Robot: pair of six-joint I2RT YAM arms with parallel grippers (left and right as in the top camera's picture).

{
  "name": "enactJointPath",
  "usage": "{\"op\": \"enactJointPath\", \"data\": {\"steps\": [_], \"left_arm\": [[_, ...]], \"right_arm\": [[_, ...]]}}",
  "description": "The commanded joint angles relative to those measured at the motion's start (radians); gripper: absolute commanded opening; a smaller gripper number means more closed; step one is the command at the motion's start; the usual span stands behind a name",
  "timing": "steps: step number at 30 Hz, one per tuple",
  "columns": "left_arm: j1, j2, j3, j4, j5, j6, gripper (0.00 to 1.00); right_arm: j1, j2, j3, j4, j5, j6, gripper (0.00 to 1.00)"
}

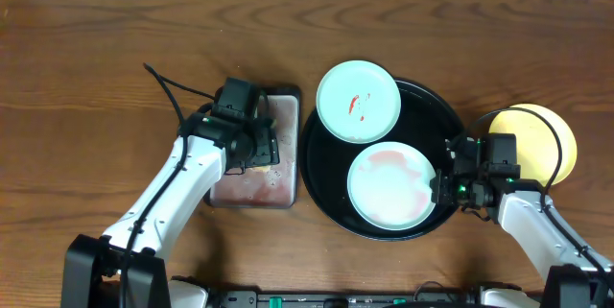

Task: Clean dirty plates on tray and stack at the side
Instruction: 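Move the sponge back into the soapy metal tray with left gripper, then lift the pale green plate with right gripper and stack it on yellow plate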

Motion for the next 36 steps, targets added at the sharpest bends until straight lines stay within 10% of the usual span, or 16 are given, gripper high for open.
{"op": "enactJointPath", "data": {"steps": [1, 21, 36], "left_arm": [[-0.002, 0.002, -0.01, -0.004, 0.003, -0.005, 0.78], [-0.002, 0.002, -0.01, -0.004, 0.003, -0.005, 0.79], [-0.002, 0.002, -0.01, -0.004, 0.003, -0.006, 0.79]], "right_arm": [[0.005, 0.023, -0.008, -0.005, -0.008, 0.009, 0.01], [0.012, -0.364, 0.132, -0.093, 0.289, -0.025, 0.01], [0.325, -0.348, 0.26, -0.201, 0.788, -0.03, 0.01]]}}
